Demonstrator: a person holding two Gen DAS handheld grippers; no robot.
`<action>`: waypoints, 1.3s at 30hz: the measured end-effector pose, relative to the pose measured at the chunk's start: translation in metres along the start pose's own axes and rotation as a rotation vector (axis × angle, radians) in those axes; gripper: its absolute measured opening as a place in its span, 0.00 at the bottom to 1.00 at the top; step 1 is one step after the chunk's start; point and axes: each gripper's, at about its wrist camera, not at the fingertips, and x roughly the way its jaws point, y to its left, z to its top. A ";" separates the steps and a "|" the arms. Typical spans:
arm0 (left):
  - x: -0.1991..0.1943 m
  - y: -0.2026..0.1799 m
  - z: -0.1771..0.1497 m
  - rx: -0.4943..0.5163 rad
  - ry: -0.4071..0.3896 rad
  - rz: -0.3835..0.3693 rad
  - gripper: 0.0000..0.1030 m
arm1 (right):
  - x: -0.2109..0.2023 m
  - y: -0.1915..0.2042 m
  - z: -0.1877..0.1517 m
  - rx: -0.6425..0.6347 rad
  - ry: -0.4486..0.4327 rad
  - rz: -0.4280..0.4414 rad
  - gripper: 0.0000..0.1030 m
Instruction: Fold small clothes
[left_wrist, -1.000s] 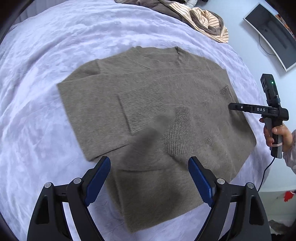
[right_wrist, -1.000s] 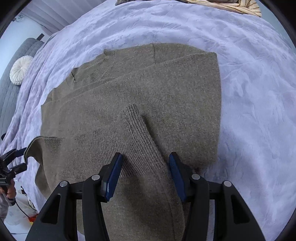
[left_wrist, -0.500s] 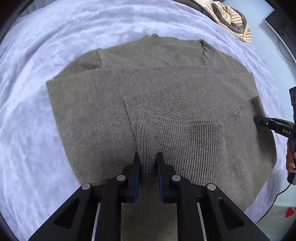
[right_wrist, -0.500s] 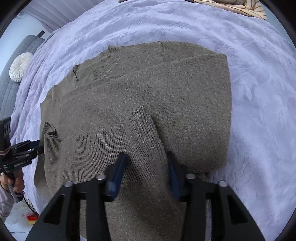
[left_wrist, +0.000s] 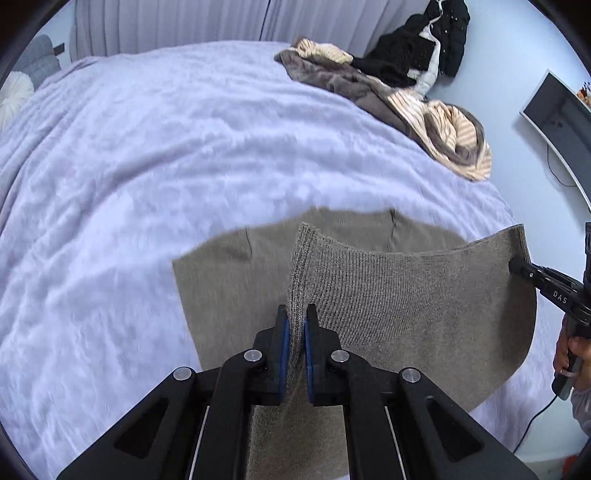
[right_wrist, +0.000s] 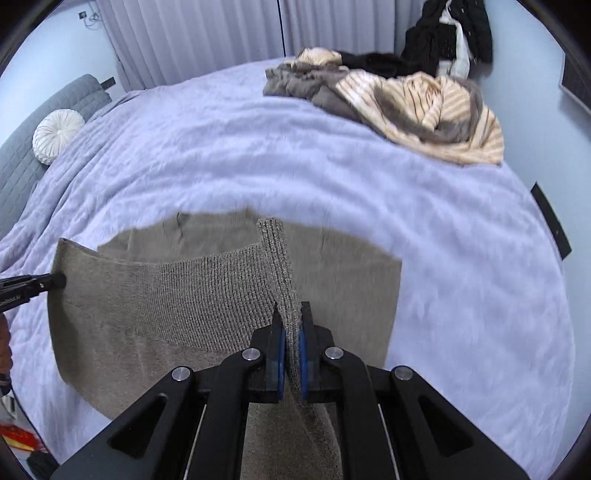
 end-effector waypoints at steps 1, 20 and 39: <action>0.003 0.001 0.008 -0.006 -0.012 0.012 0.08 | 0.006 0.000 0.009 0.002 -0.007 0.000 0.06; 0.124 0.045 0.029 -0.062 0.040 0.350 0.71 | 0.147 -0.041 0.019 0.162 0.157 -0.070 0.28; 0.095 0.009 -0.063 -0.059 0.218 0.098 0.71 | 0.096 -0.032 -0.065 0.217 0.219 0.007 0.16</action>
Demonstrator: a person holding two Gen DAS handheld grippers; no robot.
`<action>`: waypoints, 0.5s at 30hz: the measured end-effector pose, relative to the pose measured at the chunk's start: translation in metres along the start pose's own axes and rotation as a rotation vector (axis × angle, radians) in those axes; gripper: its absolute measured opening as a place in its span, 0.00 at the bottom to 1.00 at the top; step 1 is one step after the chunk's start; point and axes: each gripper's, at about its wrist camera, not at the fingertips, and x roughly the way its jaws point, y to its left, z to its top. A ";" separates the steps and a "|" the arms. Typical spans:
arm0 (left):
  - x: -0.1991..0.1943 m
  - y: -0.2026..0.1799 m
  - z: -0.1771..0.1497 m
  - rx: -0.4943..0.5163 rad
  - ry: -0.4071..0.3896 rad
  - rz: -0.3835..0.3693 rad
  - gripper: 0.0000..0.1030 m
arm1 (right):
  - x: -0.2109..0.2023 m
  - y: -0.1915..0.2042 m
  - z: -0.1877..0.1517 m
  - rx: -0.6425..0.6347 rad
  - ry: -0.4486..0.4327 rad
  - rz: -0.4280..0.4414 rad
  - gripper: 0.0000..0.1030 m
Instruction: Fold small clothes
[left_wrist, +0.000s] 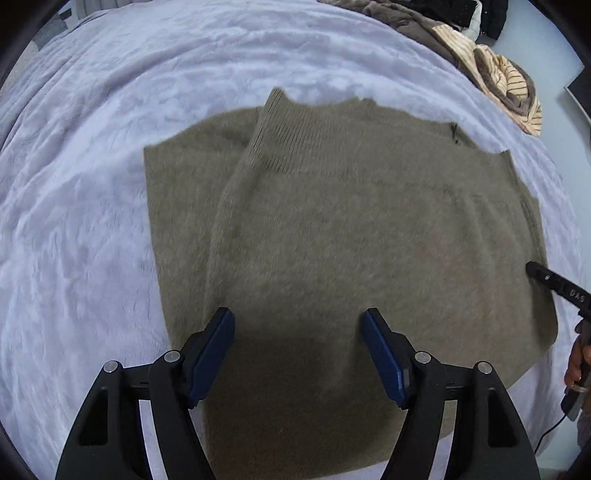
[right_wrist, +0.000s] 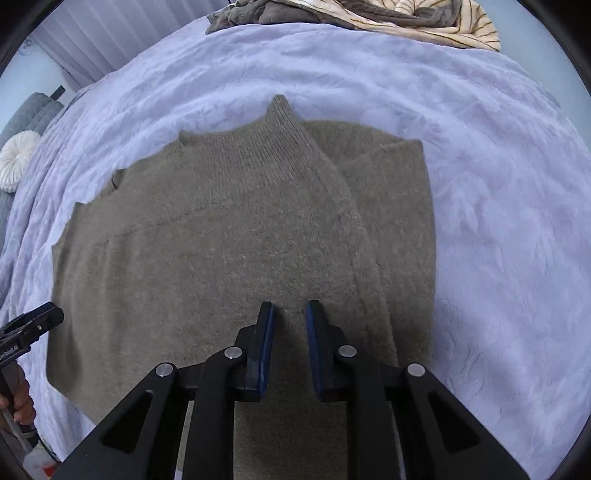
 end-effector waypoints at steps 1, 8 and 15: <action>-0.002 0.005 -0.008 -0.005 -0.001 -0.014 0.71 | -0.004 -0.004 -0.003 0.002 -0.004 -0.014 0.16; -0.024 0.043 -0.048 -0.131 0.078 0.050 0.86 | -0.038 -0.036 -0.032 0.155 0.023 0.054 0.23; -0.012 0.060 -0.076 -0.403 0.170 -0.211 0.86 | -0.054 -0.055 -0.099 0.501 0.086 0.379 0.60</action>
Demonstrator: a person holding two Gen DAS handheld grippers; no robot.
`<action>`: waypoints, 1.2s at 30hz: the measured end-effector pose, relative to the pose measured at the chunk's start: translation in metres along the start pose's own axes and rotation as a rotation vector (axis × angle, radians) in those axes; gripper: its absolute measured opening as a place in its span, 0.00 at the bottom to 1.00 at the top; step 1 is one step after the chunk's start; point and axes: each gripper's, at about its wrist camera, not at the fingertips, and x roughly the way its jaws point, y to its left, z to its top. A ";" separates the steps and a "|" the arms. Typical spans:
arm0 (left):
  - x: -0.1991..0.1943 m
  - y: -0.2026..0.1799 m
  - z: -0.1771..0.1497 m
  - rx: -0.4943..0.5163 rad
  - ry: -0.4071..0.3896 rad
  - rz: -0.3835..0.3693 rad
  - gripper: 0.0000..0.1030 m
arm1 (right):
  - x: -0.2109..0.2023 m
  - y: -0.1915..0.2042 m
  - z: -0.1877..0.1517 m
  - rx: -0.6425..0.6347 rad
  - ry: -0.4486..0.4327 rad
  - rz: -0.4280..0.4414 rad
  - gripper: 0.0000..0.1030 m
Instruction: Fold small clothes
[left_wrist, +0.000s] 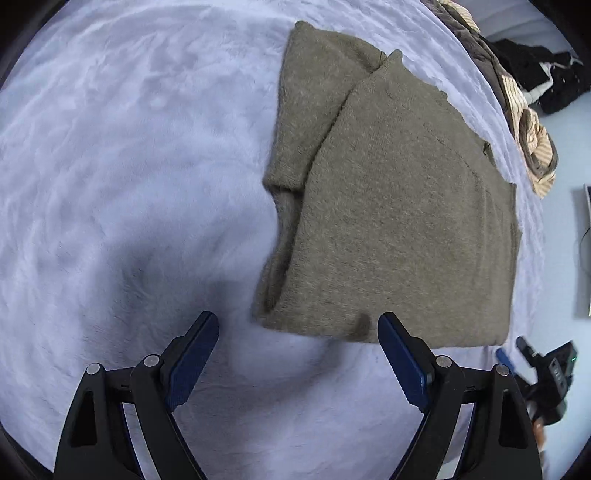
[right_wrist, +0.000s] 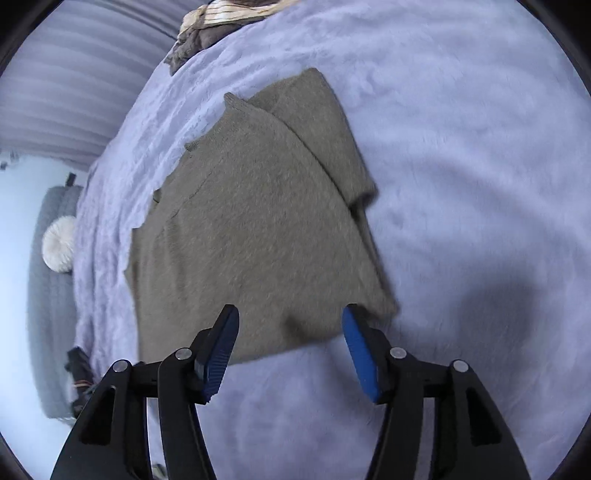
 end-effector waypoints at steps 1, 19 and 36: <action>0.006 -0.003 0.001 -0.025 0.006 -0.016 0.86 | 0.002 -0.007 -0.003 0.045 -0.003 0.021 0.60; 0.016 -0.027 0.009 0.068 -0.075 0.059 0.20 | 0.015 -0.013 0.030 -0.009 -0.039 -0.126 0.09; -0.021 0.003 -0.014 0.150 -0.105 0.201 0.25 | 0.020 0.038 -0.035 -0.110 0.135 -0.046 0.21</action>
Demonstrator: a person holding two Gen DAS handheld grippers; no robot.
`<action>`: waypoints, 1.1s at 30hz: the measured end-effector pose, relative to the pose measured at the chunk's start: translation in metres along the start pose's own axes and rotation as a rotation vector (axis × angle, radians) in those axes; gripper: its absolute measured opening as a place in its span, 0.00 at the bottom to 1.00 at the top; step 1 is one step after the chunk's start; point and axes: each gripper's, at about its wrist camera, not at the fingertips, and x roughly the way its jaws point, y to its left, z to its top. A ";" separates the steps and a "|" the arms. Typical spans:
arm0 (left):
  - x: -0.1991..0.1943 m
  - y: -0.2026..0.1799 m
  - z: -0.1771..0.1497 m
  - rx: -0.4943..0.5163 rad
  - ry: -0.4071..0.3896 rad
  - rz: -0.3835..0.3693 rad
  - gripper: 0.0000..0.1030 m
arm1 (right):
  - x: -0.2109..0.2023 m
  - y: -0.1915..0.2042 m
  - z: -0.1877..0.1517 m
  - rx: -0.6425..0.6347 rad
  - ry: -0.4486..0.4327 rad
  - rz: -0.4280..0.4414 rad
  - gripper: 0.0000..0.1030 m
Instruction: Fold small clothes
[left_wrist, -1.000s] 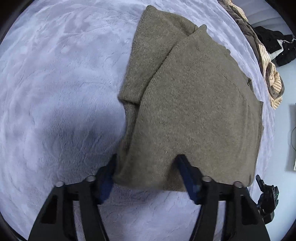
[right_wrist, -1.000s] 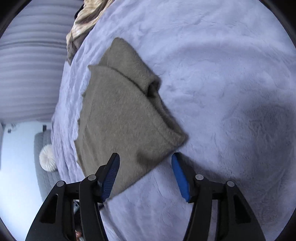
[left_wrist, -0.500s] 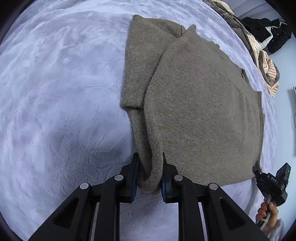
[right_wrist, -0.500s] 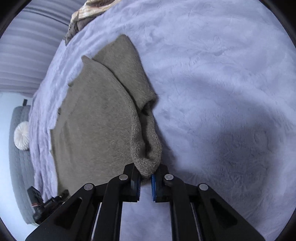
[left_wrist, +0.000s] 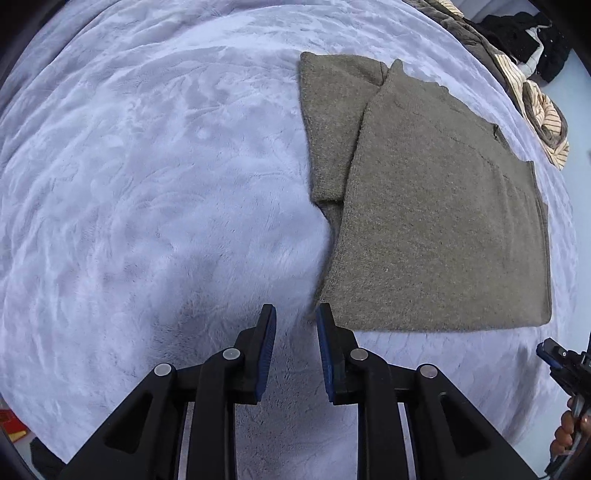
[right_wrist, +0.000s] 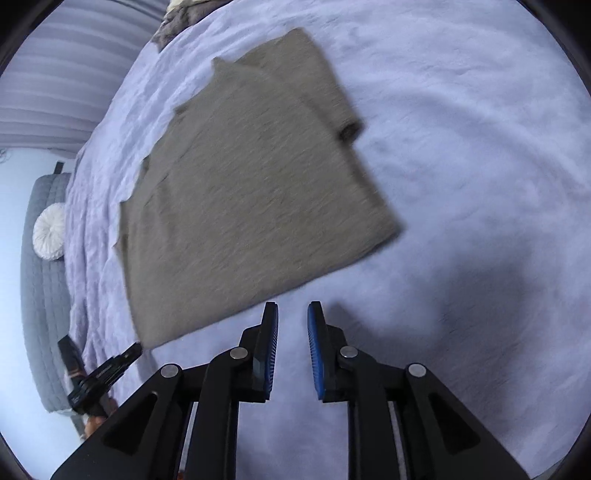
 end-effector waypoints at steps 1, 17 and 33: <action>0.000 0.000 0.000 0.002 0.005 0.003 0.47 | 0.015 0.016 -0.006 -0.006 0.042 0.050 0.32; -0.026 0.089 -0.009 -0.121 -0.066 0.003 0.83 | 0.227 0.152 -0.032 0.203 0.245 0.402 0.40; -0.030 0.129 -0.005 -0.066 -0.091 -0.025 0.83 | 0.199 0.255 -0.049 -0.435 0.332 0.043 0.14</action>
